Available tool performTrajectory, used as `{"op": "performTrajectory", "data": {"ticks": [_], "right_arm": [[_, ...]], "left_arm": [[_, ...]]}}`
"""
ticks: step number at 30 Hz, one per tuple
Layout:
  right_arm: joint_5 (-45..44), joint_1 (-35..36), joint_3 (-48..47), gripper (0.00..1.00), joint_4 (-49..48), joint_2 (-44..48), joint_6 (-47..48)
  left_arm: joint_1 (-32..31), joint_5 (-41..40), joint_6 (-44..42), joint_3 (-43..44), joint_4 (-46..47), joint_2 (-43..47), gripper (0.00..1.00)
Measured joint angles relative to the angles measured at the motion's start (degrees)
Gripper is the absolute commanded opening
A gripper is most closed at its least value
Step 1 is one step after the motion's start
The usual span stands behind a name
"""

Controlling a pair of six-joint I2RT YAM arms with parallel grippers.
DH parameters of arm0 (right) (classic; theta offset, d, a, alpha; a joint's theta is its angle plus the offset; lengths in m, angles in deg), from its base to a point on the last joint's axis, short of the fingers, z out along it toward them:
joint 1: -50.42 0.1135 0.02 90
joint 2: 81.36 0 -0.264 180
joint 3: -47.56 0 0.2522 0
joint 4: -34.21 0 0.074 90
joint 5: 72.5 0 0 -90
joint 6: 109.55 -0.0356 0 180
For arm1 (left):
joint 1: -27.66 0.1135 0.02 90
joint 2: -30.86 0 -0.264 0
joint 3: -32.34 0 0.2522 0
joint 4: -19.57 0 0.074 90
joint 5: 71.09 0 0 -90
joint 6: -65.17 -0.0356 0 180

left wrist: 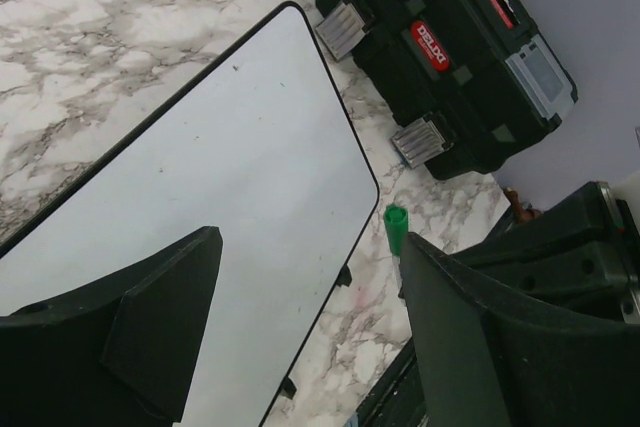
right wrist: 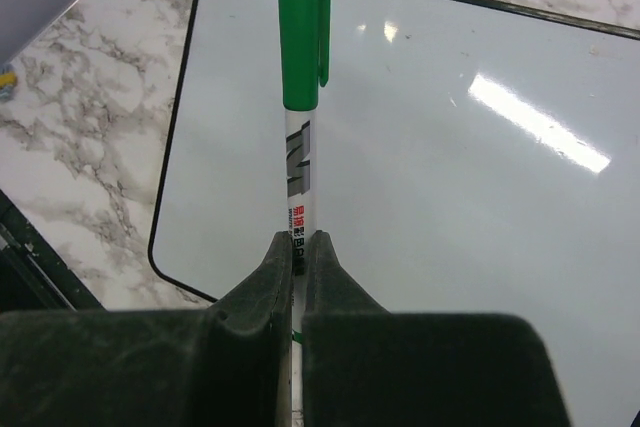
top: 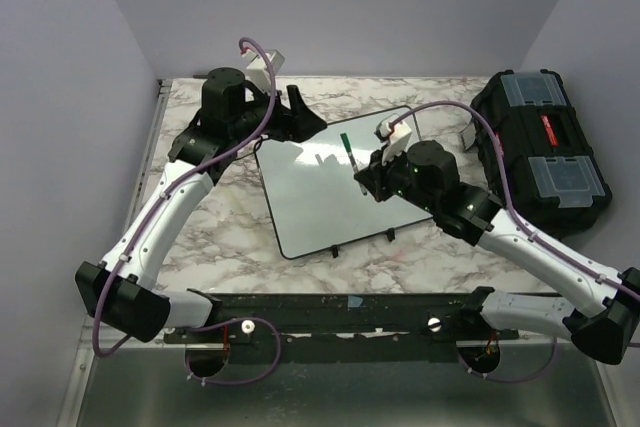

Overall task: Write a sentence on the whiteboard
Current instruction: Pass from the right arm to the left

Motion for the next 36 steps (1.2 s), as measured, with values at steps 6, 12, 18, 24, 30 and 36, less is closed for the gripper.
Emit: {"op": "performTrajectory", "data": {"ticks": [6, 12, 18, 24, 30, 36], "right_arm": [[-7.21, 6.93, -1.6, 0.01, 0.31, -2.36, 3.76], [-11.91, 10.54, -1.6, 0.01, 0.42, -4.11, 5.11], [-14.58, 12.17, -1.64, 0.01, 0.39, -4.46, 6.08], [-16.2, 12.41, -2.45, 0.01, 0.61, -5.6, 7.04], [-17.25, 12.9, -3.28, 0.01, 1.29, -6.29, 7.96], [-17.62, 13.05, -4.37, 0.01, 1.75, -7.08, 8.92]], "left_arm": [[-1.46, 0.63, 0.24, 1.68, -4.39, -1.14, 0.74], [-2.03, 0.61, 0.26, 2.03, -7.21, -1.27, 0.71], [-2.21, 0.61, 0.28, 2.05, -8.7, -1.9, 0.65], [-2.8, 0.85, 0.48, 2.51, -10.03, -3.63, 0.61], [-4.13, 1.53, 0.46, 3.98, -11.02, -4.85, 0.5], [-5.44, 2.8, -0.17, 6.32, -12.87, -6.91, 0.41]]}}
